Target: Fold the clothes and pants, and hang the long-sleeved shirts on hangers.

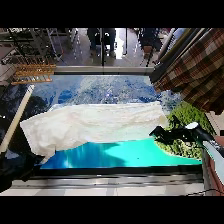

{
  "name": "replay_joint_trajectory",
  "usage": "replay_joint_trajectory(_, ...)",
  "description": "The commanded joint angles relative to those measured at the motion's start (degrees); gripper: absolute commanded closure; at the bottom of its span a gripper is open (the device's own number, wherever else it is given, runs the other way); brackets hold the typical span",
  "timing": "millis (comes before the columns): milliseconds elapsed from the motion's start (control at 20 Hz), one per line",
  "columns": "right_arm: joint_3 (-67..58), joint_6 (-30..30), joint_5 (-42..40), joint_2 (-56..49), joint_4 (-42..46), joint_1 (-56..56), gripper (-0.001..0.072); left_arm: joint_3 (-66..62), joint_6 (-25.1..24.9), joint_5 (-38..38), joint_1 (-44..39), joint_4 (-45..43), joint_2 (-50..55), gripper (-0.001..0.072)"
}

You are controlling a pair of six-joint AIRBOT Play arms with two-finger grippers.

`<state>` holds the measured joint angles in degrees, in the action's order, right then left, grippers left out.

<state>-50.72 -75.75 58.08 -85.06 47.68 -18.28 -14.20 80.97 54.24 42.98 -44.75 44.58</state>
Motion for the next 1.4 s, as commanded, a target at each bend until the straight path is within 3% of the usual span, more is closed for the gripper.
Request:
replay_joint_trajectory(0, 0.0, 0.0, -0.5, -0.1, -1.4, 0.4, 0.0144, 0.3, 8.4, -8.1, -0.2, 2.3, 0.0, 0.0213)
replay_joint_trajectory(50, 0.0, 0.0, -1.0, -0.1, -2.0, 0.9, 0.0145, 0.3, 10.4, -9.3, -0.2, 2.5, 0.0, 0.0217)
replay_joint_trajectory(100, 0.0, -0.3, -1.9, -0.1, -2.2, 1.5, 0.0146, 0.3, 12.1, -10.4, -0.2, 2.9, 0.0, 0.0271)
replay_joint_trajectory(150, 0.0, -1.2, -3.0, -0.1, -2.8, 2.5, 0.0149, 0.3, 12.7, -11.0, -0.1, 3.0, 0.0, 0.0397)
replay_joint_trajectory(200, 0.0, -1.9, -4.5, -0.1, -3.3, 3.7, 0.0202, 0.3, 12.7, -11.3, -0.1, 3.0, 0.0, 0.0532)
replay_joint_trajectory(250, 0.0, -3.2, -6.4, -0.2, -3.7, 5.3, 0.0253, 0.3, 12.7, -11.6, -0.2, 3.0, 0.0, 0.0629)
replay_joint_trajectory(300, 0.0, -4.8, -8.3, -0.5, -3.8, 6.9, 0.029, 0.3, 12.7, -11.8, -0.2, 3.0, 0.0, 0.0672)
replay_joint_trajectory(400, 0.0, -7.2, -11.7, -1.0, -3.8, 10.0, 0.0596, 0.3, 12.7, -12.0, -0.1, 3.0, 0.0, 0.0696)
replay_joint_trajectory(450, 0.0, -7.3, -13.1, -0.9, -4.0, 11.1, 0.0694, 0.3, 12.7, -12.2, -0.1, 3.1, 0.0, 0.0697)
replay_joint_trajectory(550, -0.5, -7.3, -14.4, -0.4, -3.9, 12.2, 0.0693, 0.3, 11.5, -13.3, -0.1, 4.8, 0.0, 0.0696)
replay_joint_trajectory(650, -3.1, -7.3, -14.1, 0.6, -2.5, 12.3, 0.0694, 0.3, 3.9, -15.6, -0.1, 14.3, 0.0, 0.0698)
replay_joint_trajectory(750, -7.6, -7.3, -13.5, 1.4, -0.5, 12.3, 0.0694, 0.1, -4.7, -16.8, -0.1, 25.6, 0.0, 0.0698)
replay_joint_trajectory(850, -12.5, -7.3, -12.1, 1.3, 1.1, 12.3, 0.0694, 0.0, -9.1, -15.3, -0.1, 24.4, 0.0, 0.0662)
replay_joint_trajectory(950, -15.2, -7.3, -9.9, 1.3, 2.2, 12.3, 0.0694, 0.0, -9.6, -10.6, -0.1, 15.0, 0.0, 0.0292)
replay_joint_trajectory(1000, -15.4, -7.3, -9.0, 1.3, 2.3, 12.3, 0.0694, 0.0, -9.7, -7.8, -0.1, 10.3, 0.0, 0.0243)
replay_joint_trajectory(1200, -15.2, -7.3, -7.7, 1.2, 3.6, 12.3, 0.0693, 0.0, -12.9, 5.2, -0.1, 0.0, 0.0, 0.0219)
replay_joint_trajectory(1350, -15.2, -7.3, -7.7, 1.2, 3.6, 12.3, 0.0693, 0.0, -12.9, 4.2, -0.1, -3.3, 0.0, 0.0219)
